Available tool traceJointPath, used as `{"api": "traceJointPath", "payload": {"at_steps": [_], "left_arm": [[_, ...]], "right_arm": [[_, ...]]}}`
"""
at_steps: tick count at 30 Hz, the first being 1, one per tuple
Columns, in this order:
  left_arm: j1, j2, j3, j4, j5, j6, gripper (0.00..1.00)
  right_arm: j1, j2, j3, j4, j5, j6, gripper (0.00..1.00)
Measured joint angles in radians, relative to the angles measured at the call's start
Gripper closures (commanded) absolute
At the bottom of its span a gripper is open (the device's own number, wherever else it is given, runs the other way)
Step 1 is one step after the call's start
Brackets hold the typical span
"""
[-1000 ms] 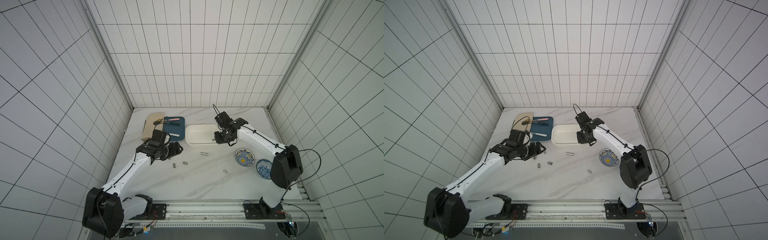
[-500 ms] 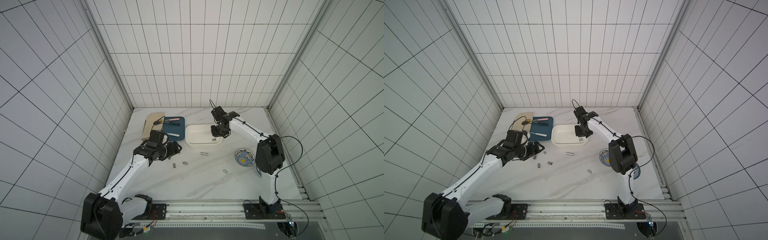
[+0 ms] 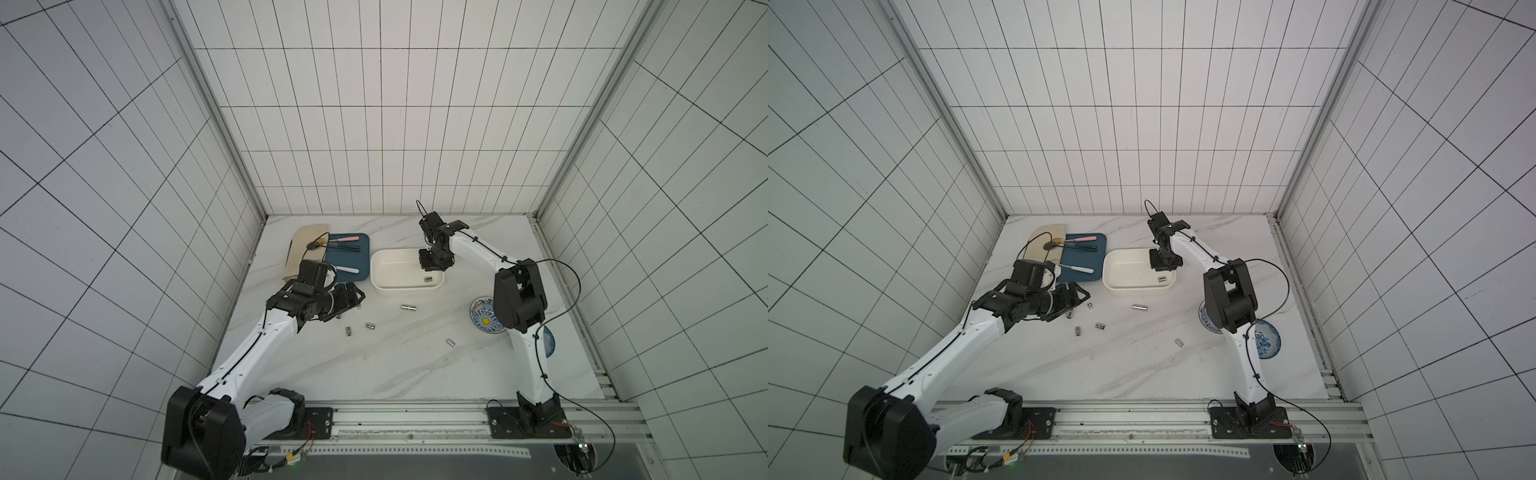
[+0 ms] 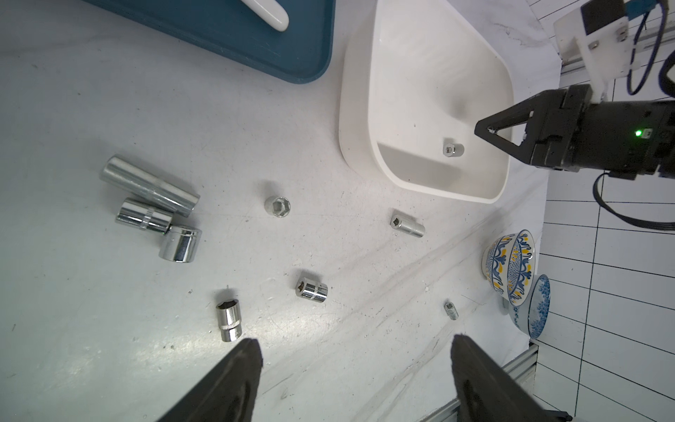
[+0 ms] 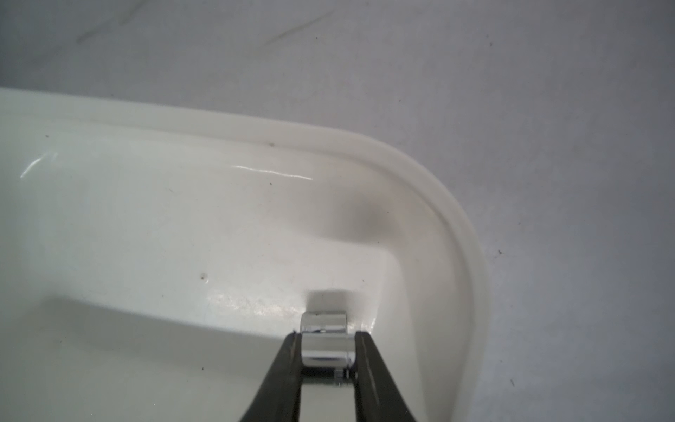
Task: Put the socket on the desktop into the storage box
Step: Place the socket head in the storage box, then pick up the socket head from the center of the board.
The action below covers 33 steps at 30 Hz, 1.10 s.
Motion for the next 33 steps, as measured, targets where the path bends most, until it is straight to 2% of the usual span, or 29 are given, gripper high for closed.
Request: {"api": "traceJointPath", "payload": {"at_steps": [13, 20, 33], "left_arm": [[0.000, 0.021, -0.005, 0.008, 0.004, -0.004, 0.15], [0.000, 0.027, -0.006, 0.021, 0.004, -0.007, 0.15], [0.000, 0.031, -0.006, 0.022, 0.003, -0.007, 0.15]], "right_arm": [[-0.006, 0.092, 0.095, -0.023, -0.019, -0.003, 0.71], [-0.006, 0.112, 0.109, -0.031, -0.020, -0.005, 0.62], [-0.006, 0.109, 0.114, -0.035, -0.021, -0.006, 0.58]]}}
